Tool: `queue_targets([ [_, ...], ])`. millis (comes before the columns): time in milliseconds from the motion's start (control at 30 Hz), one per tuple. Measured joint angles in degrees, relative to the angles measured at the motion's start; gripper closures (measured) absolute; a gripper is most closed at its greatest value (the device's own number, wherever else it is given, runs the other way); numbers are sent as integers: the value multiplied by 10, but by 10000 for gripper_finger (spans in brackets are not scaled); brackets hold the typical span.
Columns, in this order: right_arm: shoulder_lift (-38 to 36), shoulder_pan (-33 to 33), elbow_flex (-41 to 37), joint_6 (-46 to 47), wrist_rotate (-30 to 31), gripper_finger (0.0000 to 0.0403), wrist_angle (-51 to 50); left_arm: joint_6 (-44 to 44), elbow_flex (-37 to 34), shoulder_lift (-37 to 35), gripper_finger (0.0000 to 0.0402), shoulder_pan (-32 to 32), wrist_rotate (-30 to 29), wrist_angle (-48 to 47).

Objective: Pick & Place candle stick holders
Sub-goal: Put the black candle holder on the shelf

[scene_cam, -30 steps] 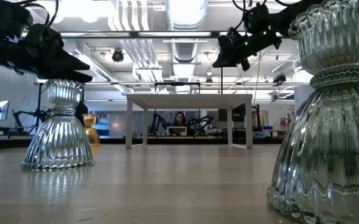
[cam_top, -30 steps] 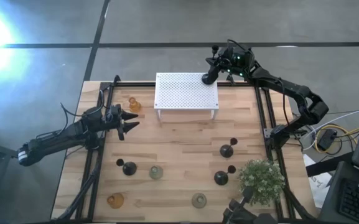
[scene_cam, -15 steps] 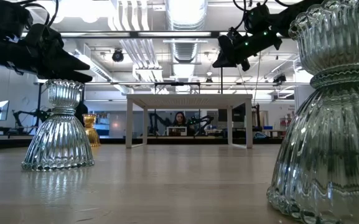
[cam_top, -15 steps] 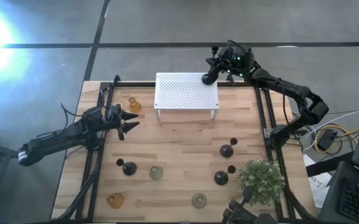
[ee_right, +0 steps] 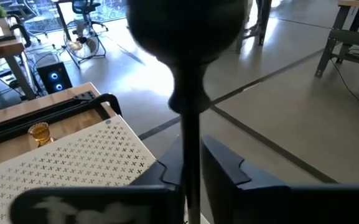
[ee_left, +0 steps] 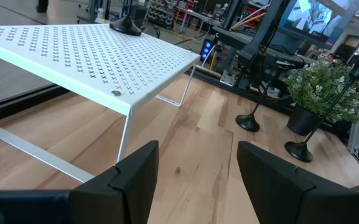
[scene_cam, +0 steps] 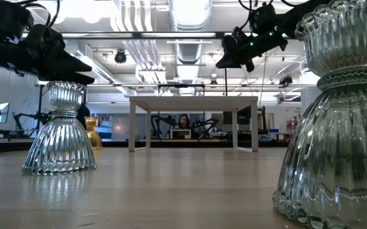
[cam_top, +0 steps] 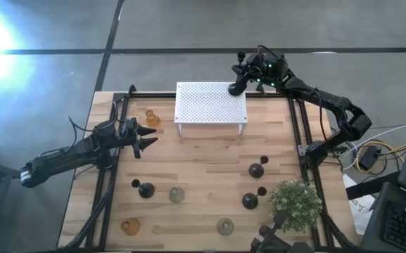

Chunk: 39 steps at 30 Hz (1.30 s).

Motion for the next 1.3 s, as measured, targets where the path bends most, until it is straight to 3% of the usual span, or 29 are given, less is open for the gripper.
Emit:
queue_targets([
  [367, 0, 0, 0, -18, -1, 219, 0, 0, 0, 0, 179, 0, 0, 0],
  [567, -12, 0, 19, -44, 4, 176, -44, 0, 0, 0, 179, 0, 0, 0],
  [833, -63, 0, 38, -65, 11, 163, -177, 0, 0, 0, 179, 0, 0, 0],
  [1300, -213, 6, 37, -64, 17, 188, -388, 0, 0, 0, 179, 0, 0, 0],
])
